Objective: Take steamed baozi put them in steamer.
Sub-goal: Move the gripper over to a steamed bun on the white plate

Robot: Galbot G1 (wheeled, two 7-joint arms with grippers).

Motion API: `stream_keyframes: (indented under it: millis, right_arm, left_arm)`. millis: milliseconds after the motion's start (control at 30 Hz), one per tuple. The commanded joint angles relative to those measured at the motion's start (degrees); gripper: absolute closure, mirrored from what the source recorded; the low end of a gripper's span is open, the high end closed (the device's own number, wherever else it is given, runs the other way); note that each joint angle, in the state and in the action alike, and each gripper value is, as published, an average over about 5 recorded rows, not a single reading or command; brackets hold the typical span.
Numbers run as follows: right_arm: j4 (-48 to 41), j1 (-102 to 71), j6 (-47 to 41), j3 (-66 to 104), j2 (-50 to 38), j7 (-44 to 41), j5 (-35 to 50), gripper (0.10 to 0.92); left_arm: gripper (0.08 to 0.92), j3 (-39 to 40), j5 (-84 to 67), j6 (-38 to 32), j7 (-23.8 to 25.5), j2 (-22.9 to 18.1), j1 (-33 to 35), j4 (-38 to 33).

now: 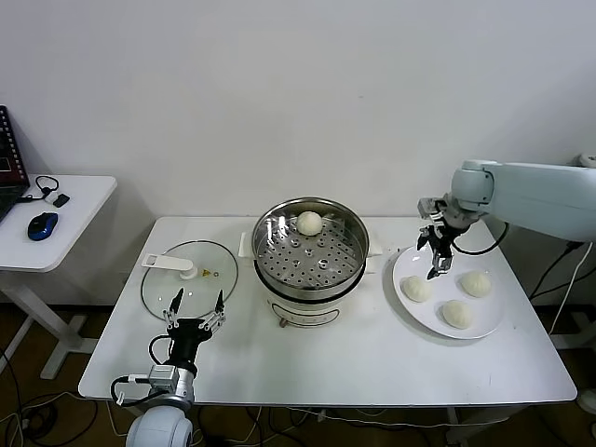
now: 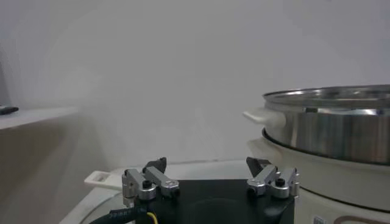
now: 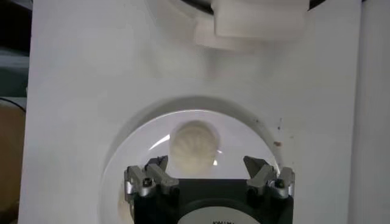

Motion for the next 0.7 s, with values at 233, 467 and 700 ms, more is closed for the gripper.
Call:
stream_keyframes:
  millis: [233, 467, 700]
  right_arm:
    - [-5.2, -8.6, 0.4, 5.0, 0.2, 0.2, -3.9, 0.203]
    - [-6.1, -10.7, 0.8, 6.2, 0.8, 0.9, -4.5, 0.203]
    - [-8.4, -12.7, 1.6, 8.2, 1.4, 1.0, -6.2, 0.203]
  left_arm:
    - [0.177, 0.1, 0.0, 0.0, 0.0, 0.2, 0.1, 0.3]
    - [0.177, 0.1, 0.9, -0.4, -0.1, 0.2, 0.1, 0.7]
    - [0.177, 0.0, 0.9, -0.4, -0.2, 0.1, -0.1, 1.0]
